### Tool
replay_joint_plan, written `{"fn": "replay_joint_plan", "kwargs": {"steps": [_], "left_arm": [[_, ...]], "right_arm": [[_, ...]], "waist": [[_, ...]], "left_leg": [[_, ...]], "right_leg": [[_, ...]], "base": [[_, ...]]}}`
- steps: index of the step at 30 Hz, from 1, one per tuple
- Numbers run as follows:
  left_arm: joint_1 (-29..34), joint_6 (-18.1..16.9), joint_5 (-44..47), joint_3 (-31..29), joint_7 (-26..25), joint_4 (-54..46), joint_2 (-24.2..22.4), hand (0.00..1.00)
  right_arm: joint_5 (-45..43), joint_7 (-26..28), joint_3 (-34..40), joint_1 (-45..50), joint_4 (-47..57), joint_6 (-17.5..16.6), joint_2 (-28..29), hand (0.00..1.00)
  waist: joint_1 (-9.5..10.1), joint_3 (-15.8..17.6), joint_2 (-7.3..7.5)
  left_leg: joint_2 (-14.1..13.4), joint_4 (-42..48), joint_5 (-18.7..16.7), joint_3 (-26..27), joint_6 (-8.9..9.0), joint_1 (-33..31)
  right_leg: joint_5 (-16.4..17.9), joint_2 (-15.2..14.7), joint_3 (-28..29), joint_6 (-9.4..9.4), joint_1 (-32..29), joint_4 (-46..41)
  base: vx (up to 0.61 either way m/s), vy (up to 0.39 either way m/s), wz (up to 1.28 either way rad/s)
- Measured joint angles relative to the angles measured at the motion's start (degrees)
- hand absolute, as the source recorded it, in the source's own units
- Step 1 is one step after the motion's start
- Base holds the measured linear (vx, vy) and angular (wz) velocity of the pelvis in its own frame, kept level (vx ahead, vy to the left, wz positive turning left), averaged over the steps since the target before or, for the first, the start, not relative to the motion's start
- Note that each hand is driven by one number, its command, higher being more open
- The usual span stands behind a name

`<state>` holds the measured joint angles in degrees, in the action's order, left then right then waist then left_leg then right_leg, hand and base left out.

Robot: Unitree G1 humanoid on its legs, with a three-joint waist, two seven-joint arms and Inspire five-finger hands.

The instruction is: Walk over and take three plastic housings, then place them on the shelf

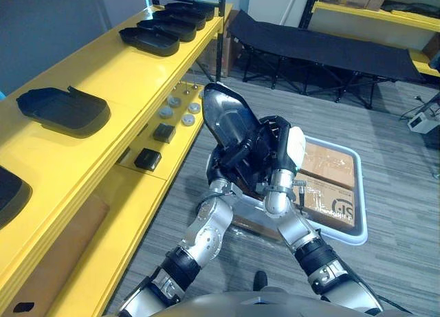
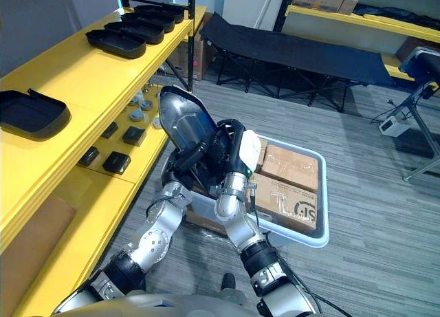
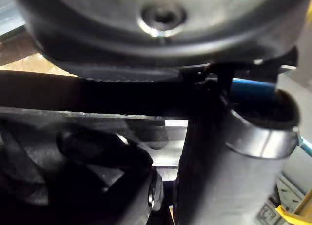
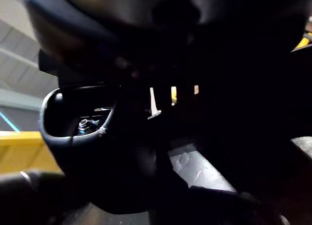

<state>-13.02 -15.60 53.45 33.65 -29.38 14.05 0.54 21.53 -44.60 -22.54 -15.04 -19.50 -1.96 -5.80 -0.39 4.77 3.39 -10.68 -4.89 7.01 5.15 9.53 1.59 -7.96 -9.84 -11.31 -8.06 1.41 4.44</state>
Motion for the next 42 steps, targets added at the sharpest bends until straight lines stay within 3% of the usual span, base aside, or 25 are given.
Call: {"fn": "replay_joint_plan", "kwargs": {"steps": [9,10,13,19,23,26,29,32,34,35,39,42], "left_arm": [[0.05,-0.33,-0.21,-3.04,-0.39,1.75,0.09,0.00],[0.05,-0.31,-0.40,-3.00,-0.08,1.87,0.09,0.00],[0.02,-0.33,-2.41,-3.17,1.00,2.04,0.09,0.00],[-0.48,-0.32,-5.70,-5.40,0.65,2.03,0.34,0.00],[-0.42,0.95,-20.06,-7.08,-4.30,-0.73,0.30,0.00],[-0.31,2.27,-32.42,-11.55,-8.26,-6.96,0.21,0.00],[1.70,2.34,-48.44,-20.34,-14.49,-12.61,0.36,0.00],[5.62,2.38,-54.28,-26.47,-18.02,-14.01,0.72,0.00],[9.68,2.51,-56.25,-30.97,-19.63,-13.98,1.63,0.00],[12.65,2.51,-56.32,-32.66,-19.72,-13.98,1.98,0.00],[17.23,2.25,-56.29,-32.88,-17.12,-13.93,2.27,0.00],[18.76,1.11,-56.03,-32.27,-11.92,-13.96,2.29,0.00]], "right_arm": [[0.18,-0.93,-1.83,1.26,2.49,-1.56,1.04,0.00],[0.17,-1.02,-2.03,1.38,2.52,-1.56,1.05,1.00],[0.13,-1.15,-2.24,2.60,4.45,-2.11,1.03,1.00],[-2.67,0.93,-2.69,3.88,8.50,-7.65,0.70,1.00],[-10.75,6.57,-2.02,6.58,12.72,-9.46,-0.72,1.00],[-14.09,10.46,-1.06,10.69,17.03,-9.53,-1.10,1.00],[-22.79,14.32,3.34,15.64,22.38,-9.67,-1.61,1.00],[-28.69,19.33,7.35,19.05,25.51,-11.25,-2.48,1.00],[-34.48,26.49,9.94,21.99,27.90,-13.74,-3.90,1.00],[-37.17,31.15,11.20,23.65,29.20,-14.76,-4.85,1.00],[-42.16,38.63,11.84,24.17,29.25,-15.28,-5.22,1.00],[-42.25,40.63,12.06,26.69,29.24,-14.52,-5.21,1.00]], "waist": [[-0.05,-0.42,0.73],[-0.07,-0.46,0.81],[-0.08,-0.49,0.90],[-1.10,-0.64,1.24],[-1.15,-0.99,1.81],[-1.37,-1.00,1.76],[-1.54,-1.20,1.37],[-1.54,-1.73,0.49],[-1.56,-1.97,-0.06],[-1.49,-2.04,-0.17],[-1.32,-2.11,-0.12],[-1.41,-2.45,-0.57]], "left_leg": [[0.01,-0.02,-0.45,0.07,0.10,0.91],[0.01,-0.02,-0.52,0.09,0.17,0.91],[-0.01,-0.02,-0.59,0.18,0.23,0.90],[-0.04,0.04,-0.62,0.67,0.20,0.98],[-0.04,0.08,-0.70,0.82,0.30,0.99],[-0.05,0.08,-0.80,0.98,0.37,1.10],[-0.05,0.06,-1.04,1.19,0.32,1.56],[-0.03,0.05,-1.50,1.48,0.29,1.82],[-0.06,0.04,-1.71,1.48,0.55,1.81],[-0.07,0.03,-1.83,1.48,0.71,1.81],[-0.06,0.02,-2.04,1.48,0.58,1.77],[-0.03,0.01,-2.13,1.49,0.45,1.39]], "right_leg": [[0.33,-0.05,-0.05,0.38,0.86,0.01],[0.36,-0.06,-0.04,0.44,0.85,0.01],[0.41,-0.04,-0.01,0.49,0.77,0.01],[0.21,-0.03,0.31,0.23,0.54,0.01],[0.25,0.04,0.33,0.31,0.42,0.00],[0.28,0.08,0.46,0.35,0.38,-0.01],[0.38,0.08,0.61,0.43,0.65,-0.01],[0.66,0.04,0.70,0.75,0.77,0.00],[0.81,0.08,0.69,0.81,0.74,0.00],[0.87,0.08,0.68,0.81,0.72,0.01],[1.11,0.05,0.66,0.65,0.48,0.01],[1.18,0.01,0.66,0.63,0.16,0.02]], "base": [[0.00,0.000,0.00],[0.00,0.000,0.00],[0.00,0.000,0.00],[0.00,0.000,-0.02],[0.00,0.000,0.00],[0.00,0.000,-0.04],[-0.01,0.002,-0.04],[-0.01,0.002,-0.02],[0.00,0.000,0.00],[0.00,0.000,0.00],[-0.01,0.000,0.00],[0.00,0.000,0.00]]}}
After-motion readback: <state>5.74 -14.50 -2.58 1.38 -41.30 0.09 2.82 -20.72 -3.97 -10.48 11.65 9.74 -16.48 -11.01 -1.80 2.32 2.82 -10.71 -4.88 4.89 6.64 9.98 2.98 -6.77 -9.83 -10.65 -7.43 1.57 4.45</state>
